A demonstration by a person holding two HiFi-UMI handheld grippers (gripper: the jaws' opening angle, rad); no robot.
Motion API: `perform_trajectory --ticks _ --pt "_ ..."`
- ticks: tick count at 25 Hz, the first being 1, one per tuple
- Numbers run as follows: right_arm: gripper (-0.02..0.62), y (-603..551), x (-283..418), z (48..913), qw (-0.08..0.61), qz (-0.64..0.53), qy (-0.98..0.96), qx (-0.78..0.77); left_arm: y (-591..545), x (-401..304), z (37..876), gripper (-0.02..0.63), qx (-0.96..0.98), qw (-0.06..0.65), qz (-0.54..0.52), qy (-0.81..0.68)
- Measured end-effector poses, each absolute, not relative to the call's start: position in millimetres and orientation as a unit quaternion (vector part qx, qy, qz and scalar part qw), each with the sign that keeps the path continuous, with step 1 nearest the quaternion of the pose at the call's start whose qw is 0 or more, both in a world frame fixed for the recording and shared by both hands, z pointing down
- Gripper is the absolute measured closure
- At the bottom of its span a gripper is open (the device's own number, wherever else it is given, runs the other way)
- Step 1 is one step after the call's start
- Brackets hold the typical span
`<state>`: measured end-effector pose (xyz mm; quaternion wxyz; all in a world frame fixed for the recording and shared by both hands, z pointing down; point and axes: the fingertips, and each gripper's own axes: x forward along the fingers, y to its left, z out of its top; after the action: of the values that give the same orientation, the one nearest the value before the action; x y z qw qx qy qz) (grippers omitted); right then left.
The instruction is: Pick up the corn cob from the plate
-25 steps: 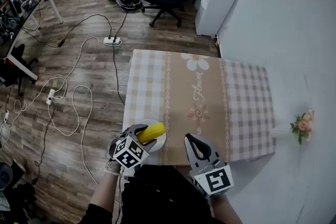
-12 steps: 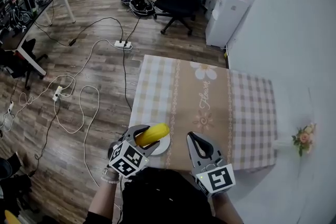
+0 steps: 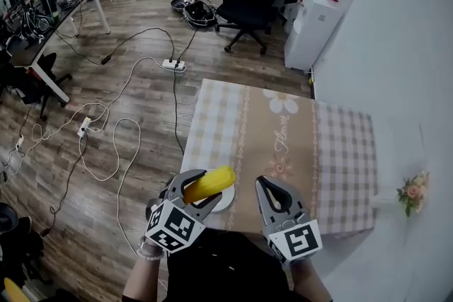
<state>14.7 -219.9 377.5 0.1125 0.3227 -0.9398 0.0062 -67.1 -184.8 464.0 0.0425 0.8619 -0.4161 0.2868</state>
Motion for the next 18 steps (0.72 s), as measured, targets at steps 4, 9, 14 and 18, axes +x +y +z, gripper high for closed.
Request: perform_trajectory --ticks 4,9,14,18 --pt "0.552 -221 14 375 0.110 0.004 -0.940 0.322 -182 -67 443 0.344 0.863 0.027 0.270 -0.425" --pt "0.552 -222 14 369 0.105 -0.001 -0.941 0.321 -179 -69 422 0.344 0.861 0.004 0.260 -0.437" --pt "0.552 -222 11 360 0.097 -0.008 -0.943 0.319 -178 -70 403 0.344 0.861 -0.016 0.255 -0.440" --pt "0.552 -218 11 359 0.105 -0.011 -0.943 0.314 -177 -68 398 0.344 0.863 -0.022 0.250 -0.438"
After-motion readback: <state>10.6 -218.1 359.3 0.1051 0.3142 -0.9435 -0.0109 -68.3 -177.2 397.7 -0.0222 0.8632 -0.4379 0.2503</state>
